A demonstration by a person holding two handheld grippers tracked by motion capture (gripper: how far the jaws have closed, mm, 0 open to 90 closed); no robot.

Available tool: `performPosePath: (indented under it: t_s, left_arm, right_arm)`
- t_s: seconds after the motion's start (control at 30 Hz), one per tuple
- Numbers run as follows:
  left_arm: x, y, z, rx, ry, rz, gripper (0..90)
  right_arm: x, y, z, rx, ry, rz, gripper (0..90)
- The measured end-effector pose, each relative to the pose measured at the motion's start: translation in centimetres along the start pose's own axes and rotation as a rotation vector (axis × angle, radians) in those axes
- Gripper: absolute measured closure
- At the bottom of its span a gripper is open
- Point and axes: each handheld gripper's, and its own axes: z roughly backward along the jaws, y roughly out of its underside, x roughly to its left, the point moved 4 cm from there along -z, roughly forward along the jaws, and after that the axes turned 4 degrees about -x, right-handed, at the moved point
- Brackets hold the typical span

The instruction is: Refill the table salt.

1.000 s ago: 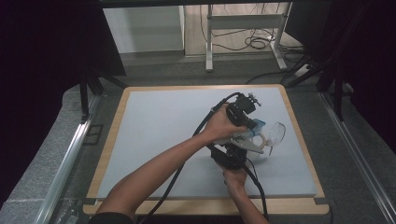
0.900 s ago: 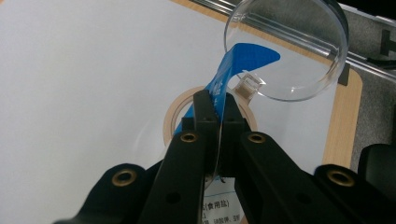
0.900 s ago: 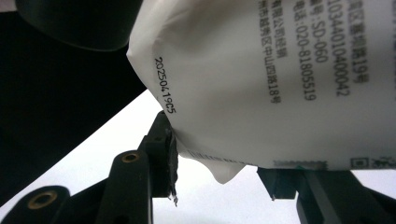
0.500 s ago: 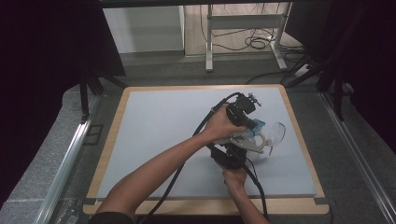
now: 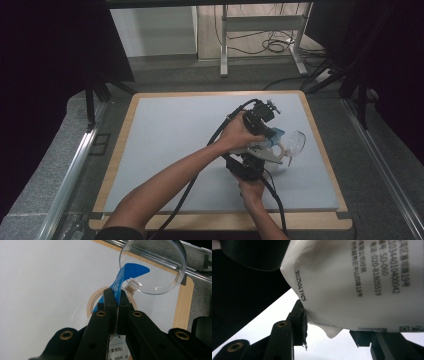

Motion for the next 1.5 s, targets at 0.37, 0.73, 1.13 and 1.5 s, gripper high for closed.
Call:
performPosePath:
  t_s: [0.37,0.73,1.13,1.5]
  left_arm:
    - [-0.02,0.03,0.03,0.001,-0.001,0.000,90.0]
    - [-0.10,0.07,-0.01,0.005,0.001,0.001,90.0]
    - [-0.12,0.05,-0.03,0.007,0.002,-0.001,90.0]
    - [-0.20,-0.01,-0.16,0.011,0.003,-0.002,90.0]
  right_arm:
    - [0.06,-0.01,-0.03,-0.001,0.000,0.000,54.1]
    - [0.16,-0.02,-0.08,-0.003,-0.001,-0.007,54.2]
    - [0.21,-0.17,-0.04,-0.006,-0.002,-0.007,54.3]
    - [0.16,-0.25,-0.02,-0.010,-0.002,-0.011,54.4]
